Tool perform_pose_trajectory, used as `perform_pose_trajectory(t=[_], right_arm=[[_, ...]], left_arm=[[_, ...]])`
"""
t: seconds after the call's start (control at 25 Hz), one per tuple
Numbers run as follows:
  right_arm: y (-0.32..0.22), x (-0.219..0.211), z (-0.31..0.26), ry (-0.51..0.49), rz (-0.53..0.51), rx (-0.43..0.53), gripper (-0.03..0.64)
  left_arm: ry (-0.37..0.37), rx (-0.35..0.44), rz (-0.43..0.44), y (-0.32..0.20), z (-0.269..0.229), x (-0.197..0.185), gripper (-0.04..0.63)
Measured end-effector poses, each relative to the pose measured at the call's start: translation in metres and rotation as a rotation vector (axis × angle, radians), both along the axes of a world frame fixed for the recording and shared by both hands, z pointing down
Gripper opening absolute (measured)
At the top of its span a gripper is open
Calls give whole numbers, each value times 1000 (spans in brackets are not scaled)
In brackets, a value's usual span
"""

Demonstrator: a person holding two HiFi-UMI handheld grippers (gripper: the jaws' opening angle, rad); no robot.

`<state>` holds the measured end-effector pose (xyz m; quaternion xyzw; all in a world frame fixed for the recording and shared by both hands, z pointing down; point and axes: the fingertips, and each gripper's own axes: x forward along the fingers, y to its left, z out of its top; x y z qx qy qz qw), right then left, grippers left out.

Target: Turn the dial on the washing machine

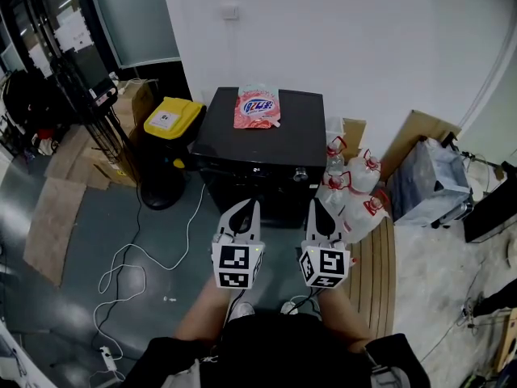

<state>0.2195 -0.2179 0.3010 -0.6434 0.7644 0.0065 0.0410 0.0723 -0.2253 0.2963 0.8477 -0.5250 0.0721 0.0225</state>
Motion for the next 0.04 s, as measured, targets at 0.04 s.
perform_pose_trajectory(t=[0.04], right_arm=[[-1,0,-1,-2,1,0,0]], left_arm=[[1,1,-1,-1,-2,-1,12]])
